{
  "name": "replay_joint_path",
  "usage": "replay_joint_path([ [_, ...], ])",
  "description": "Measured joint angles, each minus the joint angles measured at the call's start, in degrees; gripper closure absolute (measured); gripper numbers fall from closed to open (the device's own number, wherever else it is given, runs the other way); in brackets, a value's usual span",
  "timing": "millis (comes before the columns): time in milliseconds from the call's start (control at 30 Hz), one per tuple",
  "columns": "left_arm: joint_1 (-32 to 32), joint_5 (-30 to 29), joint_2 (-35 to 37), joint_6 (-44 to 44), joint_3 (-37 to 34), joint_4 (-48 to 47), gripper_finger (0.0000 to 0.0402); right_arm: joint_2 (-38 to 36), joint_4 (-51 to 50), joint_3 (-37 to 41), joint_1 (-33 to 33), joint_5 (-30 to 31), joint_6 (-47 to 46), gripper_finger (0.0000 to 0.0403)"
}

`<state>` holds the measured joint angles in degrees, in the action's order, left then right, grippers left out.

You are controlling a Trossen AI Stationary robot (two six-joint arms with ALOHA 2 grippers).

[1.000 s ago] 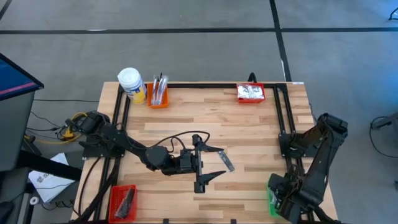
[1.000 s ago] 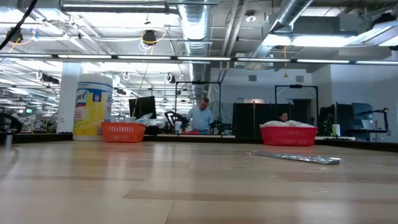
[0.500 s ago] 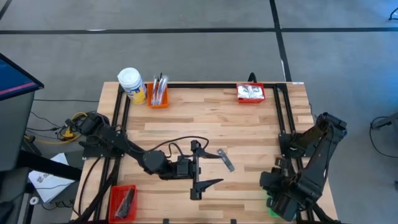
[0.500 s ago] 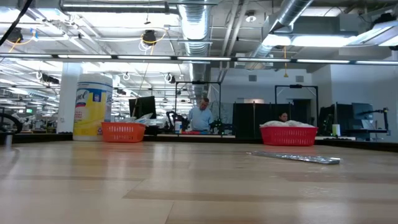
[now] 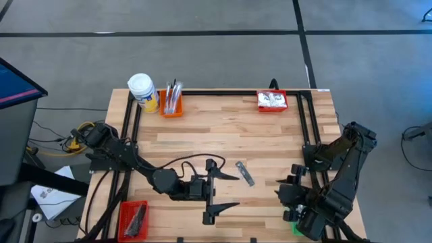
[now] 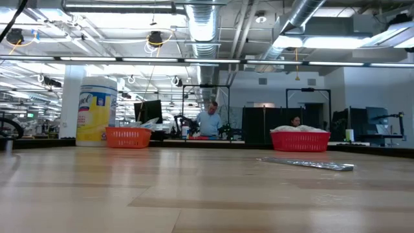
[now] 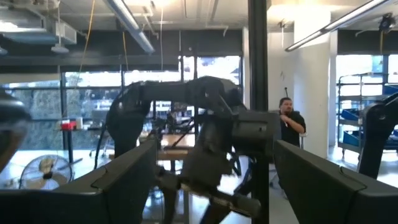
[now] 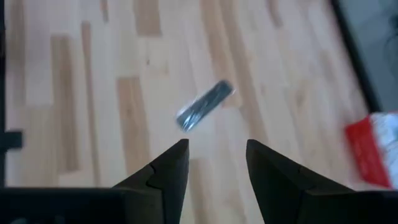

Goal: Pick & Place Travel size toiletries
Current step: Put the comb into the bottom red bin

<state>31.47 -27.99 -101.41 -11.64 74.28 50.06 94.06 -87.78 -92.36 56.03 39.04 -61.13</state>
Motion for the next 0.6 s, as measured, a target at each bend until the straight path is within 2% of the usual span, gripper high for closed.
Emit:
replay_joint_path([
  [267,0.6,-1.2,0.0,3.1,0.0,-2.0,0.0088,0.0,0.1,0.0,0.0,12.1,-0.2,0.0250],
  [433,0.8,-1.5,0.0,6.9,0.0,-4.3,0.0088,0.0,0.5,0.4,-0.6,14.9,0.2,0.0255],
  [600,0.8,-1.4,0.0,10.6,0.0,-6.6,0.0088,0.0,2.1,3.3,-1.5,16.3,1.6,0.0276],
])
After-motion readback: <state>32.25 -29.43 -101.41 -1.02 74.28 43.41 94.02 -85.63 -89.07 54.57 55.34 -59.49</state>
